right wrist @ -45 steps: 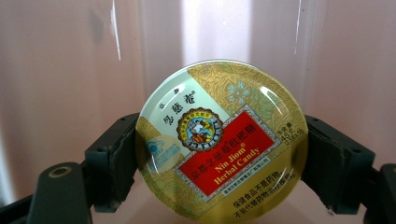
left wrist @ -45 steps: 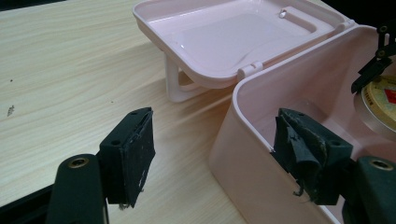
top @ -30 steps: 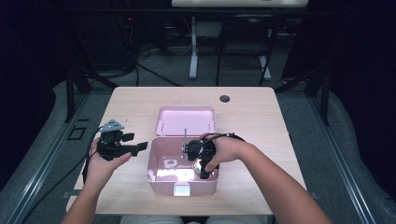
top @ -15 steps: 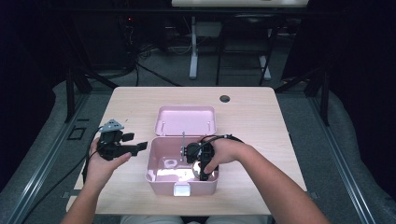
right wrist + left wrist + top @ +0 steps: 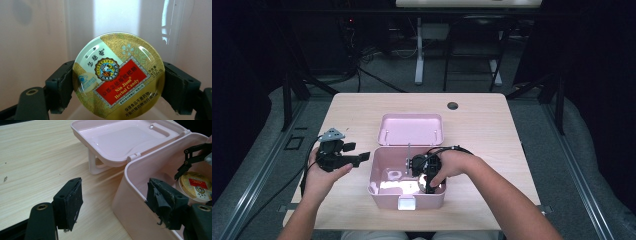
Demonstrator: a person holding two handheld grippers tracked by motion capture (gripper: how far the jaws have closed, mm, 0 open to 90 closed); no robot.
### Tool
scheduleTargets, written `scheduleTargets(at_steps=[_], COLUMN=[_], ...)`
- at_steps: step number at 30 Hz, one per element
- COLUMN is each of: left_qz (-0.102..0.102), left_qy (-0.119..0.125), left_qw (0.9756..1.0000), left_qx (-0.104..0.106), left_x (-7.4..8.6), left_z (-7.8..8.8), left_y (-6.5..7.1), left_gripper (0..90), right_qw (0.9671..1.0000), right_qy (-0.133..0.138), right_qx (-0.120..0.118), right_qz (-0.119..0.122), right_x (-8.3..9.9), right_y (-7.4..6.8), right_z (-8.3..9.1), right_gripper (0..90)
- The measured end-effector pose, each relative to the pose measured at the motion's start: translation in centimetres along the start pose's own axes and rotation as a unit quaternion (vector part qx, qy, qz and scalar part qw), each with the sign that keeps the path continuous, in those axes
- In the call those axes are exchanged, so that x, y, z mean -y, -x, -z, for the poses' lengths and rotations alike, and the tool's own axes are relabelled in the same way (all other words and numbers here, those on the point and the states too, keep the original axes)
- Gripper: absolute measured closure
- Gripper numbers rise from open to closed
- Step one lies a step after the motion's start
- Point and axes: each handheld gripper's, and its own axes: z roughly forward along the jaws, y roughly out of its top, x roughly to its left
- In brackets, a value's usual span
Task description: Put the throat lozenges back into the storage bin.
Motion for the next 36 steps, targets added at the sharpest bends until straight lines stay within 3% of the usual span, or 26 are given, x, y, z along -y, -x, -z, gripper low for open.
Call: scheduleTargets(at_steps=[12, 36], left_qz=[0.001, 0.005], left_qy=[-0.001, 0.002], left_qw=[1.0, 1.0], left_qx=[0.0, -0.003], left_x=[0.02, 0.15], left_z=[0.02, 0.1], left_y=[-0.07, -0.15], left_gripper=[28.6, 28.6], right_qw=[1.0, 1.0], right_qy=[-0.006, -0.001], right_qx=[0.003, 0.0], right_qz=[0.0, 0.009], right_x=[-0.06, -0.01], right_y=[0.18, 0.27], right_z=[-0.95, -0.83], right_gripper=[19.6, 19.0])
